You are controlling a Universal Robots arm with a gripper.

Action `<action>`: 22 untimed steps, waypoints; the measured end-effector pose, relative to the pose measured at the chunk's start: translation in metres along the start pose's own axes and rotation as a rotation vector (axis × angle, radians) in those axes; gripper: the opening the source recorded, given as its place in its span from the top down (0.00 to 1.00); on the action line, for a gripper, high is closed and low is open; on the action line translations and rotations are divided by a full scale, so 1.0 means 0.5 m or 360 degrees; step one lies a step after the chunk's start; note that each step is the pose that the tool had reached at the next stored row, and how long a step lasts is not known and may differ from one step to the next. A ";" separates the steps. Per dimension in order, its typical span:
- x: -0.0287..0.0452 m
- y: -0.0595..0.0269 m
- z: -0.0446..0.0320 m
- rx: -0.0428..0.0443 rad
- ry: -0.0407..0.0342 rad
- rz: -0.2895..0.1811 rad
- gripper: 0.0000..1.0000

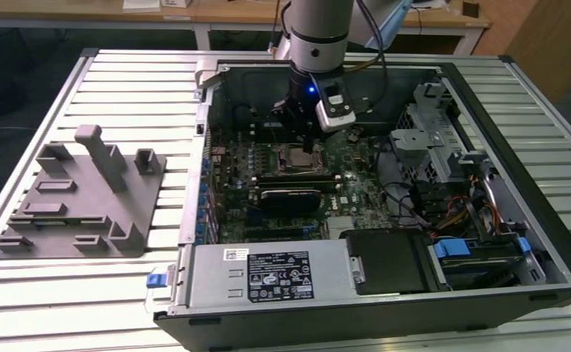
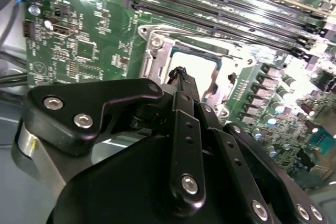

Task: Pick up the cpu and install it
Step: 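Close the cpu cover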

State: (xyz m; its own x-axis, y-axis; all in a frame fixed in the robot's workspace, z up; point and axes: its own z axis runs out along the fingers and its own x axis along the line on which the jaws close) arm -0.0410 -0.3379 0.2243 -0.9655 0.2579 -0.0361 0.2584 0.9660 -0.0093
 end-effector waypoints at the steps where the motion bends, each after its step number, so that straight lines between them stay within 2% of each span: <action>1: 0.004 -0.001 0.000 0.0000 0.0000 0.0000 0.89; 8: 0.028 -0.008 0.004 0.0000 0.0000 -0.0001 0.89; 11: 0.034 -0.009 0.008 0.0000 0.0000 -0.0001 0.89; 13: 0.049 -0.013 0.015 0.0000 0.0000 -0.0001 0.89; 22: 0.065 -0.017 0.028 0.0000 0.0000 -0.0002 0.89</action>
State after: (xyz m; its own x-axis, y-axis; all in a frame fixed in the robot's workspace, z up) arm -0.0743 -0.3380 0.2091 -0.9659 0.2564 -0.0361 0.2569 0.9664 -0.0094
